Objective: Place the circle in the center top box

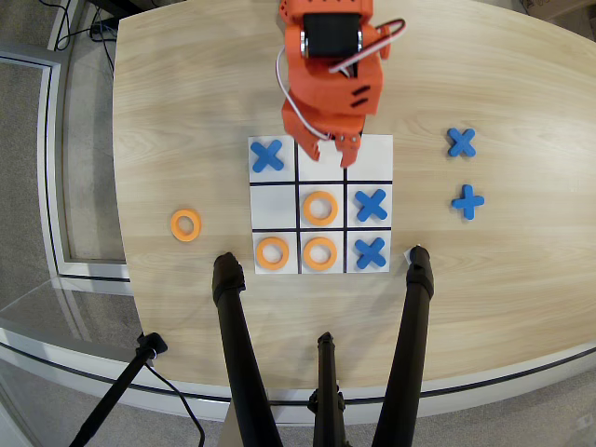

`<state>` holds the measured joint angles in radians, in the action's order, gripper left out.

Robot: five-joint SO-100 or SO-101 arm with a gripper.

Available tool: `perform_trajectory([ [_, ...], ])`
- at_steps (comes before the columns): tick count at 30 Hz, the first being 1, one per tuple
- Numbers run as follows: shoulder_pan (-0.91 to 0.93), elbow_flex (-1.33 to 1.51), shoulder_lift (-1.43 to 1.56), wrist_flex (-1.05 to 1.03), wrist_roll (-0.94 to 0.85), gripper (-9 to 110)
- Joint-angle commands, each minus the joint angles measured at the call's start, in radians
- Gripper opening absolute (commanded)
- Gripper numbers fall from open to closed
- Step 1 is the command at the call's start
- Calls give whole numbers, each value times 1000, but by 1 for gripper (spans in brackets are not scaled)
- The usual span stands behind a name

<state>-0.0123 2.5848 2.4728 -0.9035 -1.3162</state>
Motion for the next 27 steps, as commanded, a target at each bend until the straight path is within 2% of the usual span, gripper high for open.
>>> perform_trajectory([
  [1,0,112,153,14,-23,13],
  [18,9,617,663,18,-149,13],
  [22,9,617,721,-75,-149,13],
  [27,-18,617,884,-287,-150,12],
])
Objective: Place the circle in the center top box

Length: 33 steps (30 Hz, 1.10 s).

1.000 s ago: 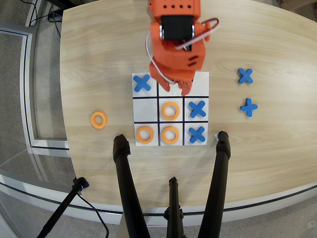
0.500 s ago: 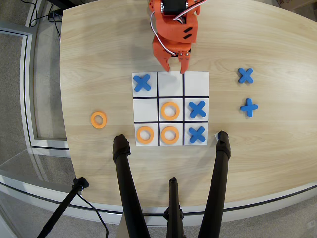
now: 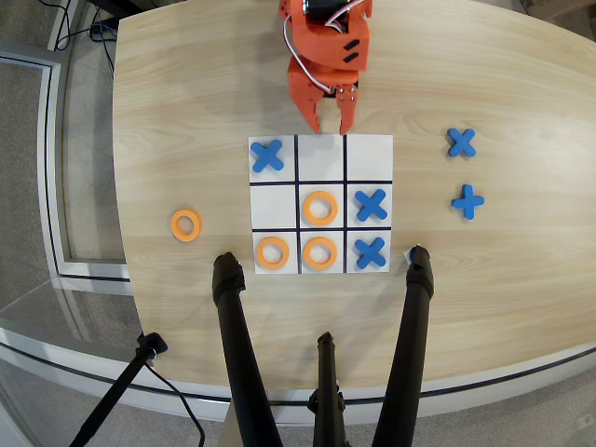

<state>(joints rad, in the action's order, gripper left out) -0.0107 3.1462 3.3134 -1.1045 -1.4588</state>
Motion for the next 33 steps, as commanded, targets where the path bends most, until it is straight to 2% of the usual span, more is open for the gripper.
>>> perform_trajectory([
  [1,-23,55,43,-100,-8,12],
  [5,-26,55,43,-155,-8,0],
  [21,17,57,43,-199,-12,0],
  [25,156,57,43,-196,-8,0],
  [33,627,57,71,-199,-5,0],
])
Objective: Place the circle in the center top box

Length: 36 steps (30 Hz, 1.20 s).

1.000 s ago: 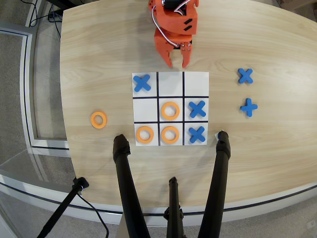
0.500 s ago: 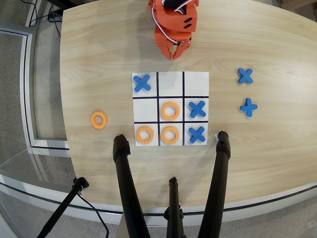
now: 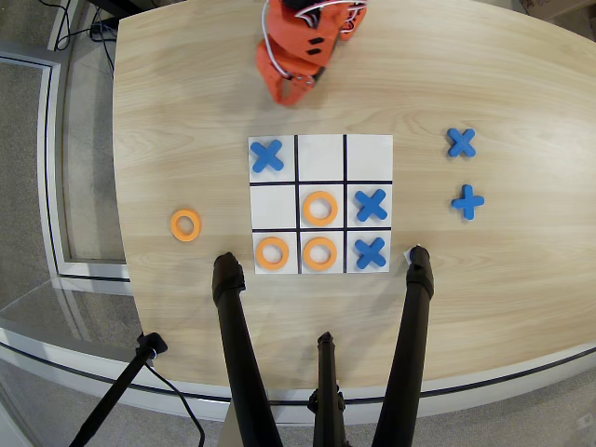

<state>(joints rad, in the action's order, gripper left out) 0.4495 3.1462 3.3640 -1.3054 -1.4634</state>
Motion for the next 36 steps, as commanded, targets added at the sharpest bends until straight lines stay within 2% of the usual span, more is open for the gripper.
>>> perform_trajectory([
  [1,241,57,29,6,0,0],
  [8,761,57,29,5,0,0],
  [15,1094,57,29,5,0,0],
  [36,1108,57,29,3,0,0],
])
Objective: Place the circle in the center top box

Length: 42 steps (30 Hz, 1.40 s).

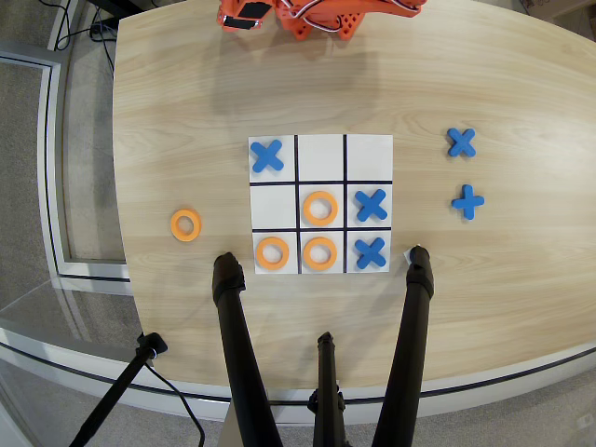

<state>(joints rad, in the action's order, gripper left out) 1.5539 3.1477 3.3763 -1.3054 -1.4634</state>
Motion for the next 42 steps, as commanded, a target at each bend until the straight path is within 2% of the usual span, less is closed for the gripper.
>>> perform_trajectory([
  [1,3,55,17,3,0,0],
  [12,-41,55,6,2,-17,0],
  [17,-2,55,-44,-8,-215,0],
  [25,-25,55,-43,-9,-66,0],
  [42,-38,55,15,3,-60,0],
])
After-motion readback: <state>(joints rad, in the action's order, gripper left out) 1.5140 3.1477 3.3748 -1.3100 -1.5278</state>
